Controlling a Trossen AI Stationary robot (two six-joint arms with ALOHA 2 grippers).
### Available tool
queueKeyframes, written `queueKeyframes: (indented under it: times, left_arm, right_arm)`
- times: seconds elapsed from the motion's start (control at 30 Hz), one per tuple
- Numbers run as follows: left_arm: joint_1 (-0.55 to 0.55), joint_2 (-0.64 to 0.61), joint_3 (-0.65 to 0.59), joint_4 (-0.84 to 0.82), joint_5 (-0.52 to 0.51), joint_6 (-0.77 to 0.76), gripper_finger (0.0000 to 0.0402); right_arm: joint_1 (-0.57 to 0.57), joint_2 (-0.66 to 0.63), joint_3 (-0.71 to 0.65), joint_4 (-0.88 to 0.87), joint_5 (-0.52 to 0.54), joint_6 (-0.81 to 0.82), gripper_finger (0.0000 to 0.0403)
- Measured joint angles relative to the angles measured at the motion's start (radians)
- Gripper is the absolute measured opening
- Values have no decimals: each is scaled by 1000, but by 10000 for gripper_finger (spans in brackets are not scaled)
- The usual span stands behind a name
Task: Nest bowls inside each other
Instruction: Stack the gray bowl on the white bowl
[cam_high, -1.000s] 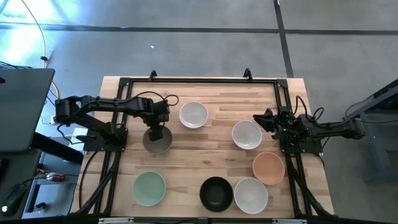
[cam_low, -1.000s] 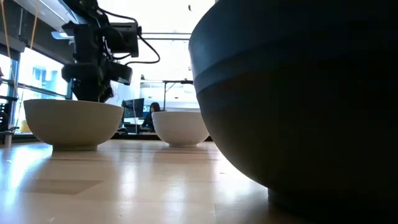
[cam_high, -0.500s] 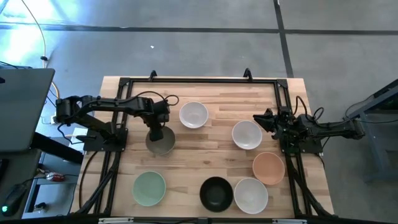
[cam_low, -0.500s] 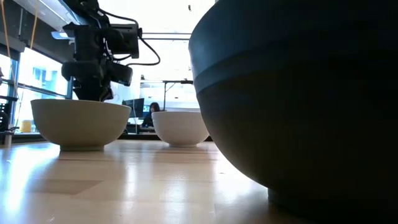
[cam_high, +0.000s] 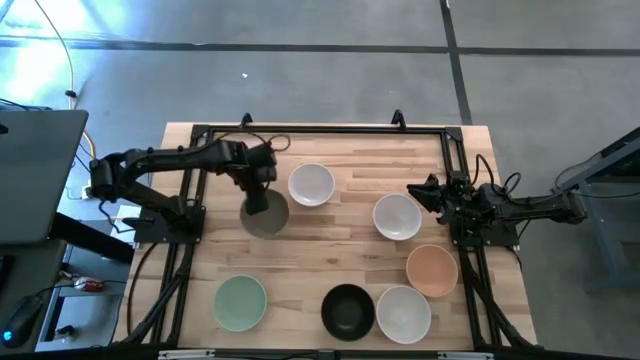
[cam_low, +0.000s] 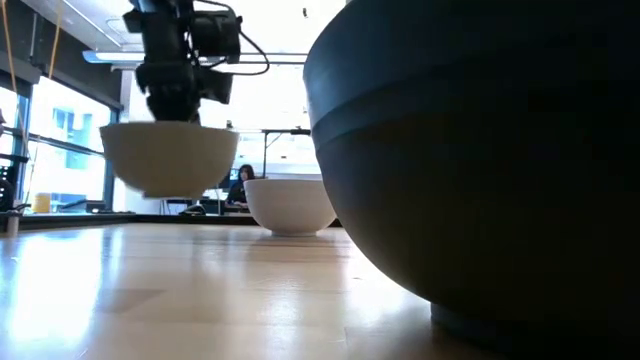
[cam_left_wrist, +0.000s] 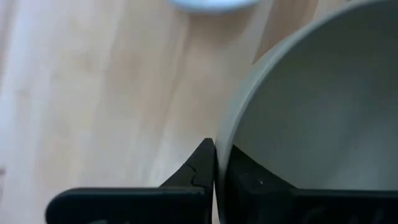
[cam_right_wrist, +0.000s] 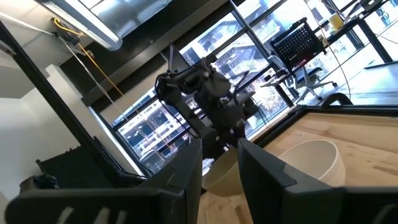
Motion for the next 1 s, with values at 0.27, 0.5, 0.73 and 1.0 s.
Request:
queueKeyframes:
  times: [0.27, 0.5, 0.73, 1.0]
  left_arm:
    - [93, 28, 166, 6, -6, -66, 0]
    - [143, 178, 338, 5, -1, -129, 0]
    - [142, 376, 510, -5, 48, -140, 0]
    - [140, 547, 623, -59, 57, -123, 0]
  right_arm:
    - [0, 0, 0, 0, 0, -2, 94]
    - [0, 0, 0, -1, 0, -6, 94]
    - [0, 0, 0, -2, 0, 15, 94]
    - [0, 0, 0, -24, -23, 44, 94]
